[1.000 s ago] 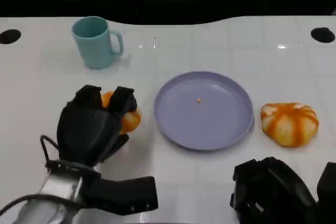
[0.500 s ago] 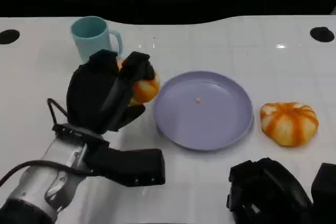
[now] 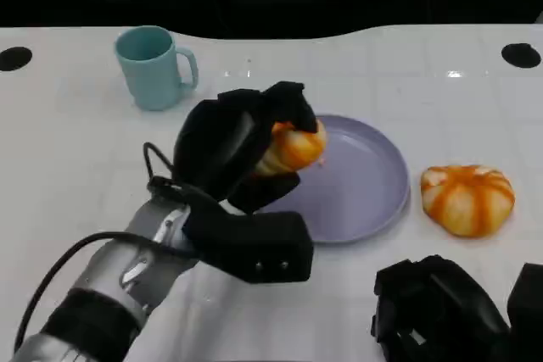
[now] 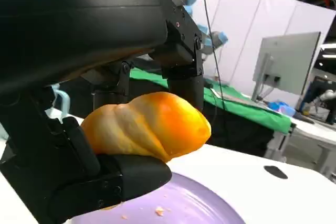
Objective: Grasp the bread from the table and place it into the plate.
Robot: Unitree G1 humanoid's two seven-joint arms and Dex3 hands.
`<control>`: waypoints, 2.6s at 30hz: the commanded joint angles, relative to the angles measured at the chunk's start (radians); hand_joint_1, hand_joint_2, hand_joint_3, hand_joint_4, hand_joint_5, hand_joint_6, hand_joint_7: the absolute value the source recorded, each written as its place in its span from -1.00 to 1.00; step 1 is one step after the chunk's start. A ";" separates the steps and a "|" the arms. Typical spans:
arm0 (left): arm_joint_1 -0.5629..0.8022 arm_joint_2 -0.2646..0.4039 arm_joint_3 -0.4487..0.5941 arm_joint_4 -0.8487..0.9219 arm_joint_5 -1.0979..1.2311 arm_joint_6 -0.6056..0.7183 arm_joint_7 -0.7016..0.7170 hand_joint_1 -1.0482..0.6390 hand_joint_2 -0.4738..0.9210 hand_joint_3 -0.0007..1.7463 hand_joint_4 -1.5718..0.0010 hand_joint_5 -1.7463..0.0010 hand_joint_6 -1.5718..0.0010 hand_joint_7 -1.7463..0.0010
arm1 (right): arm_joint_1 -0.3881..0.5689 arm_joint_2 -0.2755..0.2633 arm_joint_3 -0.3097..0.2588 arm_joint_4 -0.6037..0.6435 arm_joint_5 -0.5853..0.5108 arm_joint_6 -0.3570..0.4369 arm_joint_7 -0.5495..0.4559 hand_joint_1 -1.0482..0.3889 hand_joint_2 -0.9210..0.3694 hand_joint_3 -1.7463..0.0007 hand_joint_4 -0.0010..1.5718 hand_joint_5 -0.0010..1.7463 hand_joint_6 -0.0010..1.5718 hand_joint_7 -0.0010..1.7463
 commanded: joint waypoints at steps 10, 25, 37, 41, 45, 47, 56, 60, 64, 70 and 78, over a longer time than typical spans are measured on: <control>-0.148 -0.100 -0.082 0.232 0.081 0.011 0.095 -0.09 -0.08 0.85 -0.43 -1.00 -0.15 -1.00 | 0.013 -0.018 -0.002 -0.012 -0.004 -0.024 0.000 -1.00 0.39 -0.59 0.95 0.48 1.00 0.14; -0.195 -0.093 -0.208 0.238 0.199 0.255 -0.115 -0.56 0.96 -0.68 0.60 -0.19 0.51 0.37 | 0.024 -0.017 0.006 -0.027 -0.004 -0.028 -0.007 -1.00 0.34 -0.54 0.96 0.46 1.00 0.14; -0.182 -0.043 -0.240 0.139 0.209 0.317 -0.335 -1.00 1.00 -0.30 1.00 0.20 1.00 0.55 | 0.022 -0.014 0.003 -0.026 0.009 -0.015 -0.007 -1.00 0.36 -0.55 0.97 0.47 1.00 0.13; -0.153 -0.018 -0.213 0.085 0.169 0.294 -0.364 -1.00 1.00 -0.31 1.00 0.20 1.00 0.54 | 0.022 -0.016 0.005 -0.027 0.000 -0.024 -0.010 -1.00 0.34 -0.54 0.96 0.47 1.00 0.12; -0.098 0.007 -0.154 0.029 0.085 0.224 -0.344 -0.94 1.00 -0.39 1.00 -0.01 0.98 0.43 | 0.022 -0.015 0.004 -0.027 0.002 -0.019 -0.012 -1.00 0.34 -0.54 0.96 0.47 1.00 0.12; -0.069 0.015 -0.125 -0.001 0.043 0.197 -0.347 -0.90 1.00 -0.41 1.00 -0.09 0.97 0.39 | 0.022 -0.017 0.005 -0.026 -0.001 -0.026 -0.011 -1.00 0.33 -0.54 0.95 0.47 1.00 0.12; 0.071 0.020 0.035 -0.076 -0.225 -0.004 -0.377 -0.71 1.00 -0.54 0.67 -0.34 0.64 0.16 | 0.023 -0.017 0.006 -0.023 0.006 -0.027 -0.001 -1.00 0.32 -0.51 0.96 0.47 1.00 0.12; 0.150 0.025 0.105 -0.122 -0.395 -0.078 -0.477 -0.64 1.00 -0.62 0.50 -0.58 0.57 -0.17 | 0.026 -0.012 0.007 -0.030 0.005 -0.019 -0.010 -1.00 0.32 -0.50 0.96 0.47 1.00 0.13; 0.219 0.030 0.152 -0.140 -0.477 -0.184 -0.505 -0.60 1.00 -0.76 0.30 -0.70 0.43 -0.38 | 0.028 -0.014 0.007 -0.035 0.000 -0.015 -0.017 -1.00 0.33 -0.52 0.97 0.48 1.00 0.14; 0.298 0.009 0.211 -0.167 -0.682 -0.233 -0.655 -0.59 1.00 -0.82 0.22 -0.92 0.36 -0.70 | 0.025 -0.016 0.004 -0.034 0.010 -0.007 -0.012 -1.00 0.39 -0.58 0.95 0.50 1.00 0.15; 0.413 -0.002 0.256 -0.277 -0.936 -0.120 -0.885 -0.70 1.00 -0.78 0.04 -1.00 0.15 -0.85 | 0.028 -0.015 0.004 -0.040 0.011 0.006 -0.016 -1.00 0.39 -0.57 0.95 0.50 1.00 0.14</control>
